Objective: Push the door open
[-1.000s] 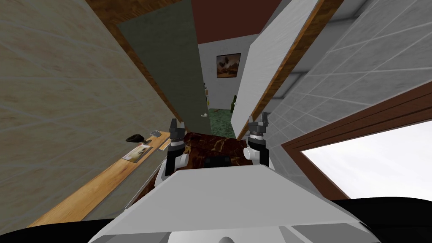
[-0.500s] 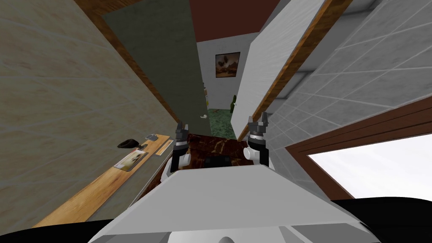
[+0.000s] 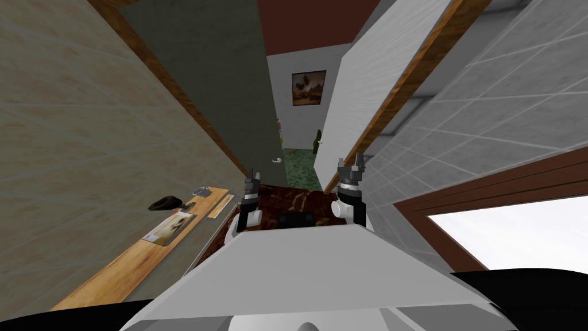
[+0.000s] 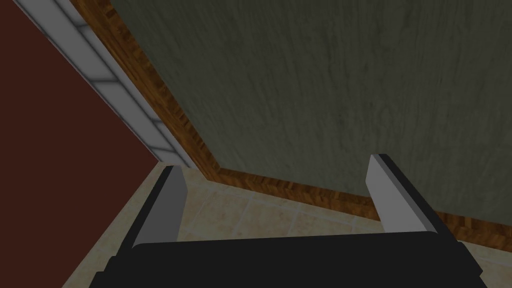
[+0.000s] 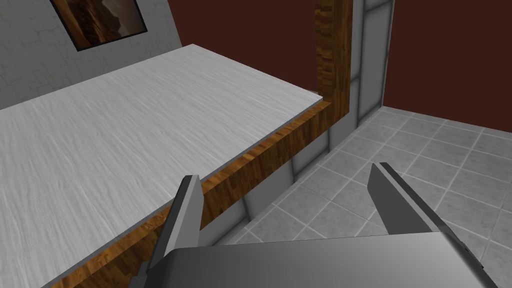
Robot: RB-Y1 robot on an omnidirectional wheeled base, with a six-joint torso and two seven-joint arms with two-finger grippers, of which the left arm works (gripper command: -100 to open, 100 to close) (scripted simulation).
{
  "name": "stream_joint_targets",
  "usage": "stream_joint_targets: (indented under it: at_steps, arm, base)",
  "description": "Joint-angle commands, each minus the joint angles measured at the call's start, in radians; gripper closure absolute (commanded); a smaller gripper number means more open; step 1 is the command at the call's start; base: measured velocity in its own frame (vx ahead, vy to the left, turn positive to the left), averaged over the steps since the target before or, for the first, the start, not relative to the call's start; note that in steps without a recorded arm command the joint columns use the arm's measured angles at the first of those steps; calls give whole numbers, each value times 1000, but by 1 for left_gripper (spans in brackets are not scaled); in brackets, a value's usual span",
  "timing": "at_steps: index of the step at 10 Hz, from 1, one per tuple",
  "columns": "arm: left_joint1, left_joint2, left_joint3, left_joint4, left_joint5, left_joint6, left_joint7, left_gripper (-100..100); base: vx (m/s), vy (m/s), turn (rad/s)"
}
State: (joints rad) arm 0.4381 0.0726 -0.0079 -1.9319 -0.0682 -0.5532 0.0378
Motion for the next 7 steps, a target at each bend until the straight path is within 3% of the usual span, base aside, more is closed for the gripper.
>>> stream_joint_targets:
  at_steps: [1,7]
  arm:
    - [-10,-1,-6,41,0,-8,-2,-100]
    - [-49,2,-27,227,4,-50,0,-100]
  base:
    - [47,26,-32]
    - [93,53,-50]
